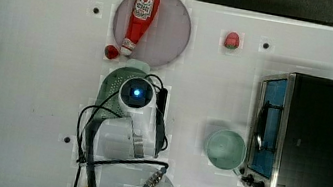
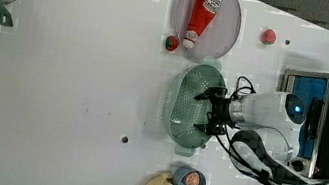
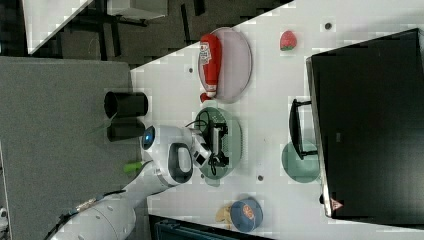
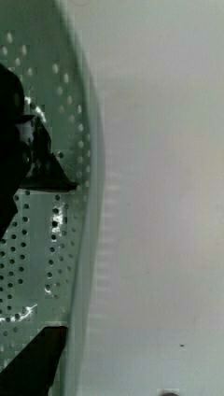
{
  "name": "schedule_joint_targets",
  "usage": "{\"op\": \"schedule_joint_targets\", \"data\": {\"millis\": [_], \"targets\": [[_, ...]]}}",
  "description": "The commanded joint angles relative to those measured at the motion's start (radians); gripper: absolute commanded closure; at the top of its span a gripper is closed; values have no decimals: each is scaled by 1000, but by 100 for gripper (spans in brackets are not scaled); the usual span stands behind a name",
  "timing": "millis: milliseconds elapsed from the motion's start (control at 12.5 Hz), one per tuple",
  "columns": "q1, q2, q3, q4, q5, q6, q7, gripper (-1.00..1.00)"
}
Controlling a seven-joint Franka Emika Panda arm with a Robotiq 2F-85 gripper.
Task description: Drag strainer left to right.
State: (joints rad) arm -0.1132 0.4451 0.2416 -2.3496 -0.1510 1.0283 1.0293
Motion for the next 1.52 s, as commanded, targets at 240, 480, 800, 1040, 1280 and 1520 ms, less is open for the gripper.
{"op": "schedule_joint_targets", "data": {"millis": [240, 480, 800, 1040, 1280, 1520], "targets": [[-28, -30, -131, 11, -16, 16, -154, -100], [-30, -30, -186, 11, -16, 18, -182, -100], [-30, -31, -251, 11, -16, 31, -247, -100], [-31, -30, -284, 10, -16, 36, -254, -100], [-30, -41, -282, 12, -16, 42, -377, -100], [-30, -122, -240, 10, -12, -10, -551, -100]]}}
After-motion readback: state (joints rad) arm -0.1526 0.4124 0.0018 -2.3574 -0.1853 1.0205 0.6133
